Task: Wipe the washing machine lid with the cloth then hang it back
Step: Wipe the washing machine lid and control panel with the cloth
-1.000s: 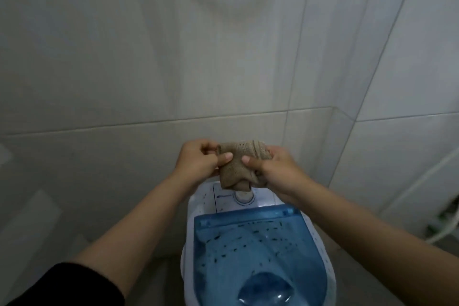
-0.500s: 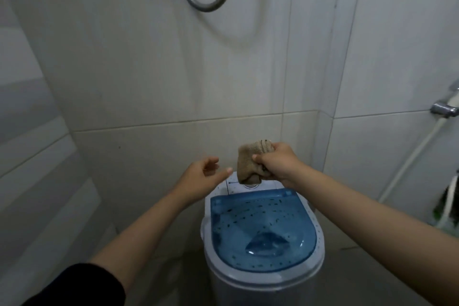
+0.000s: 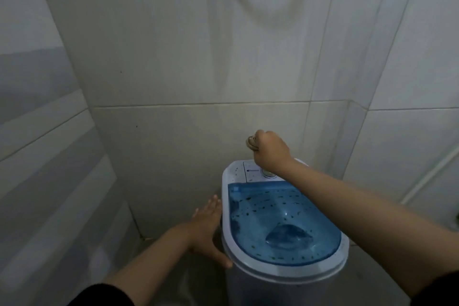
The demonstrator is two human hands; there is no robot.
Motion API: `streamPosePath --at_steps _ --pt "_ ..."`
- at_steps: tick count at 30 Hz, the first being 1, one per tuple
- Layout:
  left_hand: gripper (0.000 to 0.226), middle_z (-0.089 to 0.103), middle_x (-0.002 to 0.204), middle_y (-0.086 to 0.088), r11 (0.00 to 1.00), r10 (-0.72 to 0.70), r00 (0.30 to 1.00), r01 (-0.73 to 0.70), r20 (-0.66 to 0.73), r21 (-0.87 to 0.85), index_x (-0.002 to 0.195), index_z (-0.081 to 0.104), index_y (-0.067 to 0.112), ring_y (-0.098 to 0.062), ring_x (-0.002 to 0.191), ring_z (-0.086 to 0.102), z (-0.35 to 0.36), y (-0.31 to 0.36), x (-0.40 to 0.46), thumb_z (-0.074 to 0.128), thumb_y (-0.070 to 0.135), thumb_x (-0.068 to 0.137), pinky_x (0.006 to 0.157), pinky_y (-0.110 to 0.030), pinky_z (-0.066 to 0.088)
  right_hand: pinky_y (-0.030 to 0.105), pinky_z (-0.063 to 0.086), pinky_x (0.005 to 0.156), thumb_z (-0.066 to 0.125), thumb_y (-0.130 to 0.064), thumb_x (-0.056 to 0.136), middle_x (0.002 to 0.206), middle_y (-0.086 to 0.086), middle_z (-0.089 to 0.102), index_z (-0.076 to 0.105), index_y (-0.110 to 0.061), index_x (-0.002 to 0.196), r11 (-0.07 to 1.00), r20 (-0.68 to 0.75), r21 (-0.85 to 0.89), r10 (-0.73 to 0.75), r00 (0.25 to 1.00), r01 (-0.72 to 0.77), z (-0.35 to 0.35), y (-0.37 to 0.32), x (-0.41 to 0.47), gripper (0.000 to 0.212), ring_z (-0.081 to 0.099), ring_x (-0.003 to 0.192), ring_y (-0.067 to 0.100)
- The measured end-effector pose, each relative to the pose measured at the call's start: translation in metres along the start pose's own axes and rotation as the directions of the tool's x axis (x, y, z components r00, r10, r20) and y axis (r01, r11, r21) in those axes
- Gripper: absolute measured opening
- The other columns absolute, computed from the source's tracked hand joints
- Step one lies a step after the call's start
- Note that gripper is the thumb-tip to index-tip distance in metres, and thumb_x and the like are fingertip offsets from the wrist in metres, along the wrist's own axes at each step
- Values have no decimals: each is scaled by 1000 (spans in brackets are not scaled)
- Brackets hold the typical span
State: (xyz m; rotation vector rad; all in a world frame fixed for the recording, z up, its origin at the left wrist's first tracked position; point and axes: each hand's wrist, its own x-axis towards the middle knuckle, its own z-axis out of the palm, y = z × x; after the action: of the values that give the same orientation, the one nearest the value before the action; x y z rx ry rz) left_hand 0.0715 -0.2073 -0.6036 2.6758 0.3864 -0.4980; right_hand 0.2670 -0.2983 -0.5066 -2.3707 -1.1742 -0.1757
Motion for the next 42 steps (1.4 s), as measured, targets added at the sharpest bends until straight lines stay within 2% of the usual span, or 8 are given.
streamPosePath --at_steps 4,8,16,21,28,34,39,42 --pt "141 -34 153 -1 999 35 998 -37 -46 -35 143 -29 28 -20 139 -31 8 -6 11 67 77 52 117 -50 -8 33 37 64 53 5 81 110 23 54 49 -1 106 994 101 -98 -32 994 42 31 0 8 26 58 92 39" --pt "141 -32 154 0 994 78 993 -84 -93 -66 143 -27 29 -19 140 -31 14 -13 17 66 79 50 118 -48 -7 41 47 84 55 3 81 117 18 61 50 -3 114 973 277 -228 20 961 45 57 -5 7 34 59 106 36" --pt "147 -31 155 0 993 104 988 -111 -116 -51 145 -25 26 -19 142 -28 16 -20 27 68 79 44 119 -47 -3 48 38 99 56 3 79 128 18 51 51 -5 118 957 332 -230 -95 938 179 84 -21 -14 40 44 122 35" --pt "141 -28 156 5 994 91 980 -101 -177 -51 145 -24 28 -16 143 -23 7 -29 29 77 65 54 116 -44 -9 45 36 101 53 5 79 133 16 48 48 -6 126 939 367 -195 -198 909 284 90 -31 -27 49 42 126 33" --pt "137 -2 159 6 970 155 964 -189 -214 -150 149 -7 30 -15 146 0 36 -22 12 76 70 47 119 -50 9 49 37 105 55 3 81 137 14 48 48 -7 130 910 511 -179 -238 826 373 72 -37 -91 50 41 128 32" --pt "142 -23 156 0 967 101 971 -148 -219 -208 147 -16 27 -18 143 -22 39 -24 21 71 73 45 116 -41 -9 45 36 106 53 1 81 138 11 49 45 -11 134 908 458 -100 -321 829 407 66 -27 -114 54 44 126 31" --pt "148 -23 157 -5 971 80 971 -127 -224 -202 149 -14 19 -18 143 -22 32 -24 28 70 75 41 112 -37 -9 36 33 109 58 -13 87 143 10 47 47 -12 134 916 435 -25 -351 829 401 50 -26 -136 48 41 131 26" --pt "144 -23 157 -6 979 69 974 -107 -216 -171 148 -18 16 -20 143 -20 30 -21 28 80 60 52 114 -40 -6 33 32 107 58 -21 88 144 8 47 47 -14 135 921 429 25 -362 828 390 42 -23 -155 49 42 131 24"
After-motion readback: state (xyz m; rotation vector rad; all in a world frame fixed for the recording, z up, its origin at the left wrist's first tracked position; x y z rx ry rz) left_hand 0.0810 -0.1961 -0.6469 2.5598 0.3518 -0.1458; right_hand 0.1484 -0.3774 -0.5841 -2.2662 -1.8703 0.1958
